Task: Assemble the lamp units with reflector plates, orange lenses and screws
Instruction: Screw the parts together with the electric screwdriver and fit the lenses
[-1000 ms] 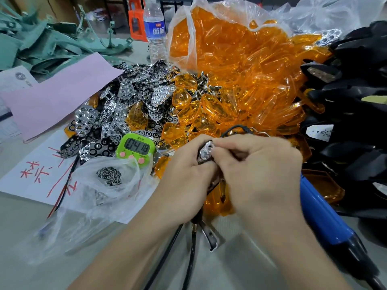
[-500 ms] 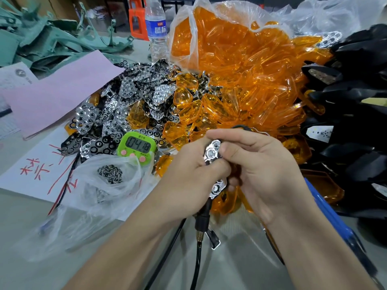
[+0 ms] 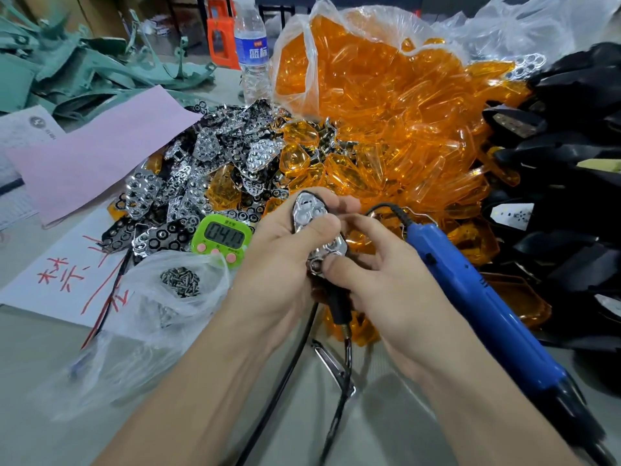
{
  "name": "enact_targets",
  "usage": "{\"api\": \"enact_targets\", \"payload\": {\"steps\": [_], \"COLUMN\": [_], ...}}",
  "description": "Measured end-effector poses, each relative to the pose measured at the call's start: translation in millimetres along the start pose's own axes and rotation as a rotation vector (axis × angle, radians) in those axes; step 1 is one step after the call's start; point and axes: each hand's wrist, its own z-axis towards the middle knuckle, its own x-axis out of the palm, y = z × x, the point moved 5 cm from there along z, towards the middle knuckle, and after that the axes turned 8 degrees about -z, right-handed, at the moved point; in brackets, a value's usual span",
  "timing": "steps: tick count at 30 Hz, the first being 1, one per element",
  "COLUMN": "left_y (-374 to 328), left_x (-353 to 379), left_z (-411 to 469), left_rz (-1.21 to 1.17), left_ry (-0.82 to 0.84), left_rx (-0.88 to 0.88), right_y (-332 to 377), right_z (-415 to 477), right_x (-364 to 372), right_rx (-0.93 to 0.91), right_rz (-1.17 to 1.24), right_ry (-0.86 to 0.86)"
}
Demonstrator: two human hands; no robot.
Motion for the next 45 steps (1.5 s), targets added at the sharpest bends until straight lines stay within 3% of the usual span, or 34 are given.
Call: {"api": "enact_targets", "payload": {"steps": [5, 10, 17, 22, 26, 30, 35, 45], "left_y": [-8.9, -7.9, -19.6, -17.4, -18.0, -18.6, -27.1, -33.7], "left_x": [-1.1, -10.0, -15.0, -14.1, -18.0, -14.8, -16.3, -15.7], "left_z": [0.3, 1.5, 0.8, -0.6, 0.8, 1.7, 0.4, -3.9], "left_rz": [0.388, 0.314, 0.372, 0.430, 0.373, 0.311, 0.612, 0.601], "left_ry": [0.053, 0.048, -0.002, -0.092, -0.120, -0.055, 0.102, 0.091], "left_rx": [0.143, 0.025, 0.124, 0.198, 0.192, 0.164, 0.185, 0.236], "right_y": [-5.5, -4.7, -5.8, -5.8, 3.4, 7.2, 13.6, 10.1], "right_z": [1.0, 0.4, -2.1, -2.6, -6.1, -6.0, -4.8, -9.8], "right_x": [1.4, 0.5, 0.4, -0.9, 1.4, -1.1, -13.3, -13.6], "right_rx": [0.020, 0.069, 0.082, 0.069, -0.017, -0.082, -0.161, -0.170], "right_rz": [0.075, 0.141, 0.150, 0.082, -0.112, -0.116, -0.160, -0.297], "right_ry": [0.010, 0.017, 0.023, -0.007, -0.039, -0.087, -0.097, -0.120]}}
